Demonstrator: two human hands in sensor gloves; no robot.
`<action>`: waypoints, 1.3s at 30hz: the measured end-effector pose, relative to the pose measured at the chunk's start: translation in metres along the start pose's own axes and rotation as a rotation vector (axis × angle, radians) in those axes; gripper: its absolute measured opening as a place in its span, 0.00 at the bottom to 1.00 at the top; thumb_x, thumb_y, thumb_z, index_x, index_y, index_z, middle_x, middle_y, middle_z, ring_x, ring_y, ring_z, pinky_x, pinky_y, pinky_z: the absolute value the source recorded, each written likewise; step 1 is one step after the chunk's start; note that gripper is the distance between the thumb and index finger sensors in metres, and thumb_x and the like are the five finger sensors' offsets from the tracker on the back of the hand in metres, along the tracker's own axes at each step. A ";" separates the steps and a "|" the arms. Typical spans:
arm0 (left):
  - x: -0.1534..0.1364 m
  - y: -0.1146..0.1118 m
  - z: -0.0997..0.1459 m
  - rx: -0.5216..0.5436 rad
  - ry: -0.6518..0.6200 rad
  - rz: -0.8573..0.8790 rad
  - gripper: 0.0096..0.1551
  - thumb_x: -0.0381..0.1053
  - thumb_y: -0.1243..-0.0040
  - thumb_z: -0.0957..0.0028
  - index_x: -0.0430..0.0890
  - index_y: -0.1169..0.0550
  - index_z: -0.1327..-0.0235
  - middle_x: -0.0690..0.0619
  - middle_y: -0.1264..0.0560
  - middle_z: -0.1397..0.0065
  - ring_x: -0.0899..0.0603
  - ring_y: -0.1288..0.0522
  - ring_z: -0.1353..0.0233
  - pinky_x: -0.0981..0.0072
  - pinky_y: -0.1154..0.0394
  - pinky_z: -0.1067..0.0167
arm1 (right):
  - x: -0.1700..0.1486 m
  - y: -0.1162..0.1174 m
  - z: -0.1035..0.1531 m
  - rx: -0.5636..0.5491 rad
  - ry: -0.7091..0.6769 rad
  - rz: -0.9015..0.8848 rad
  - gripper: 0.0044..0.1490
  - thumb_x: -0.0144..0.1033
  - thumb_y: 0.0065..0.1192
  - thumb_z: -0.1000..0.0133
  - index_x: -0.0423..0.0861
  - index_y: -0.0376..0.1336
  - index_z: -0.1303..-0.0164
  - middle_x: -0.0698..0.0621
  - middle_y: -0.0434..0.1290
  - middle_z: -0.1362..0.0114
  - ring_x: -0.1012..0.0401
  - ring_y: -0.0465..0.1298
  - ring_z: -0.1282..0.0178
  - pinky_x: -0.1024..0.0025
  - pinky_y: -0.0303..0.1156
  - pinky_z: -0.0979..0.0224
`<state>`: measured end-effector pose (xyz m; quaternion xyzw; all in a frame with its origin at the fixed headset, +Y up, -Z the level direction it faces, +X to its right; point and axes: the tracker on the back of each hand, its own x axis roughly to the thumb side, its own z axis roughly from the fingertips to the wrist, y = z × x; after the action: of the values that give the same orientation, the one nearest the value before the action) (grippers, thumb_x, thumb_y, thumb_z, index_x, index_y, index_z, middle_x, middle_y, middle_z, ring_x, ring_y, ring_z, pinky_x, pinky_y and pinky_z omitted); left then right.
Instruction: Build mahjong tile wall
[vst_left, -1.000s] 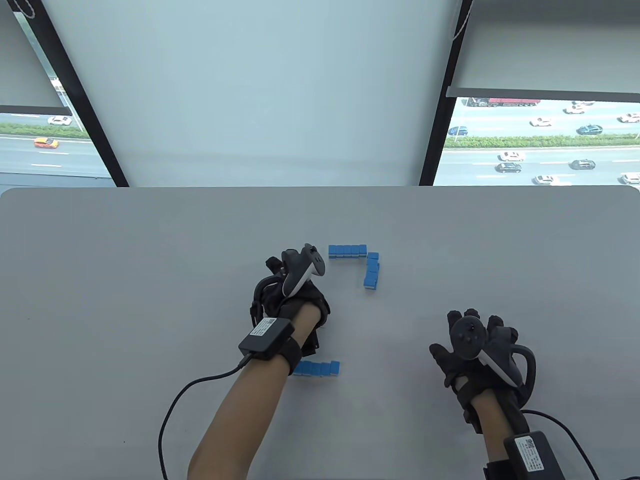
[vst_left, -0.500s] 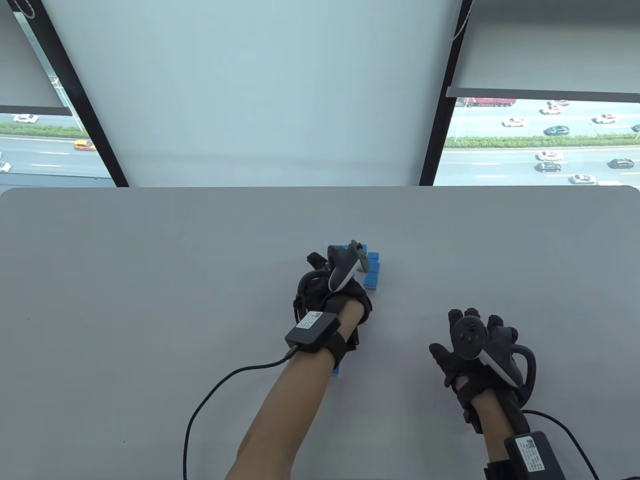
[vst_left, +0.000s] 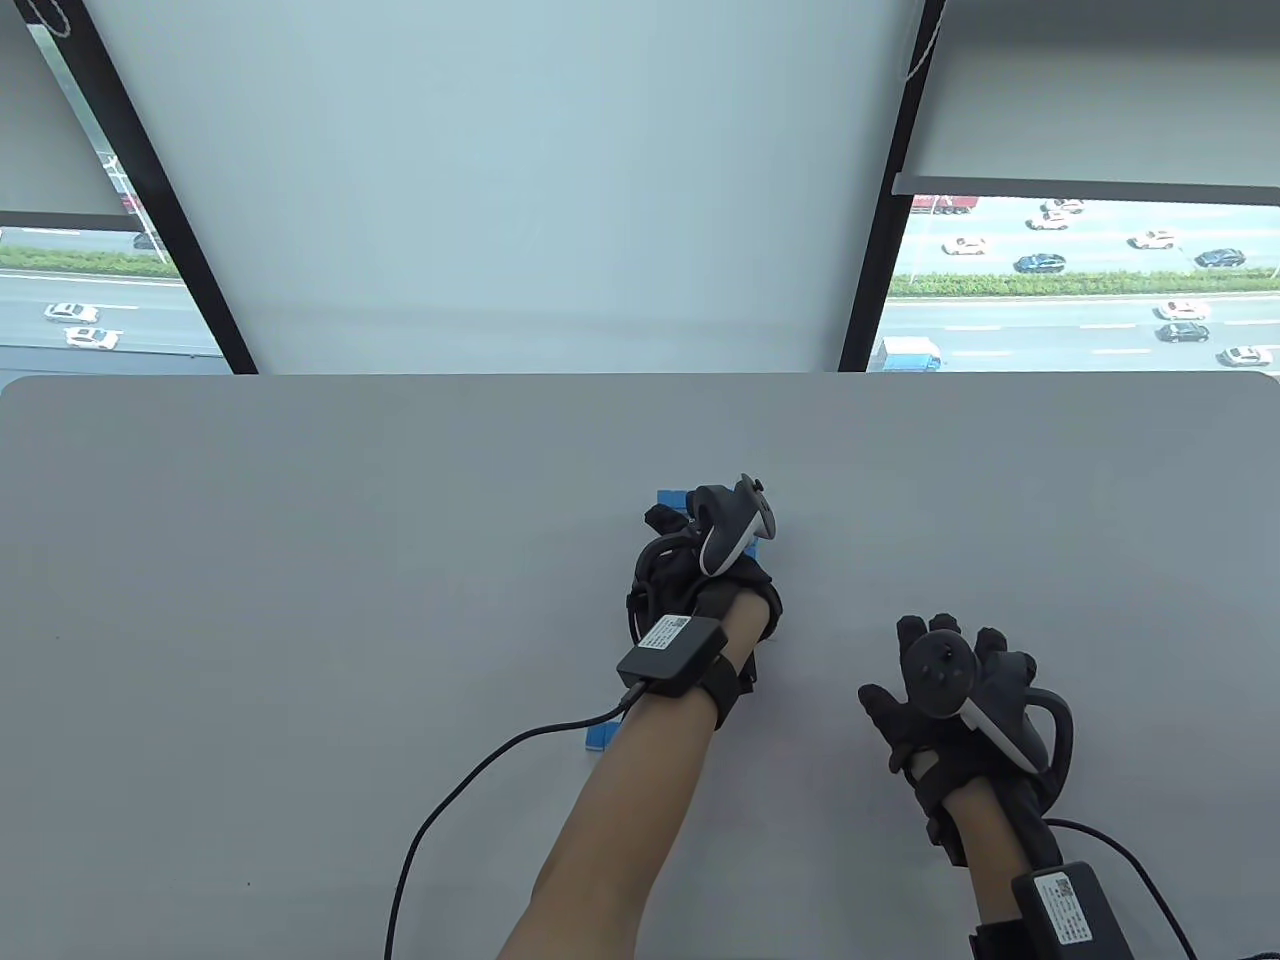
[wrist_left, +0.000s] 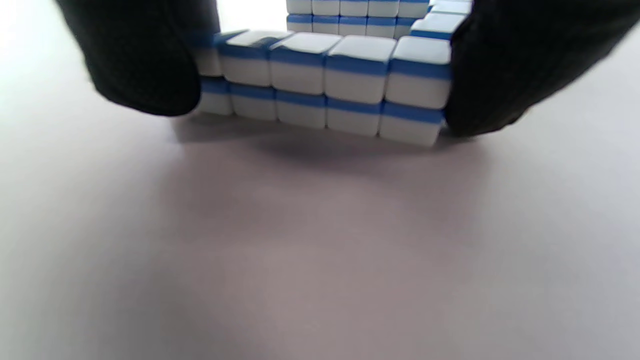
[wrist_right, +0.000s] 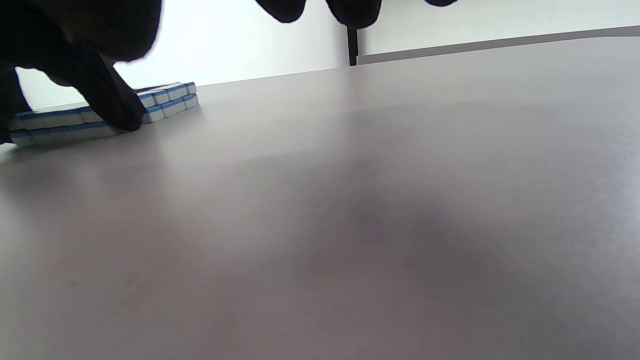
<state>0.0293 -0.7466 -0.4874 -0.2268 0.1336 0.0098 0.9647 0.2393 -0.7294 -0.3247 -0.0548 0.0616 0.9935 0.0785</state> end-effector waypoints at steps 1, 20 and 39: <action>0.000 0.000 0.001 -0.002 0.001 0.000 0.70 0.71 0.31 0.55 0.53 0.68 0.27 0.38 0.63 0.19 0.20 0.31 0.31 0.36 0.20 0.44 | 0.000 0.000 0.000 0.001 0.000 0.000 0.54 0.68 0.55 0.50 0.53 0.43 0.19 0.47 0.43 0.14 0.31 0.43 0.20 0.31 0.36 0.27; -0.022 0.007 0.002 -0.087 -0.088 0.093 0.73 0.78 0.35 0.60 0.51 0.67 0.27 0.37 0.63 0.20 0.22 0.33 0.29 0.36 0.21 0.42 | -0.001 0.001 -0.001 0.004 0.003 -0.003 0.54 0.68 0.55 0.50 0.53 0.43 0.19 0.46 0.43 0.14 0.31 0.43 0.20 0.31 0.37 0.27; -0.101 0.030 0.079 0.049 -0.250 0.136 0.58 0.74 0.38 0.57 0.51 0.46 0.20 0.41 0.47 0.17 0.25 0.39 0.23 0.28 0.34 0.35 | -0.001 0.001 -0.001 0.000 -0.013 -0.027 0.55 0.68 0.55 0.49 0.52 0.41 0.19 0.45 0.42 0.14 0.31 0.42 0.20 0.31 0.36 0.27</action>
<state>-0.0504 -0.6805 -0.4066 -0.1908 0.0278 0.0998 0.9761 0.2402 -0.7309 -0.3255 -0.0491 0.0606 0.9926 0.0925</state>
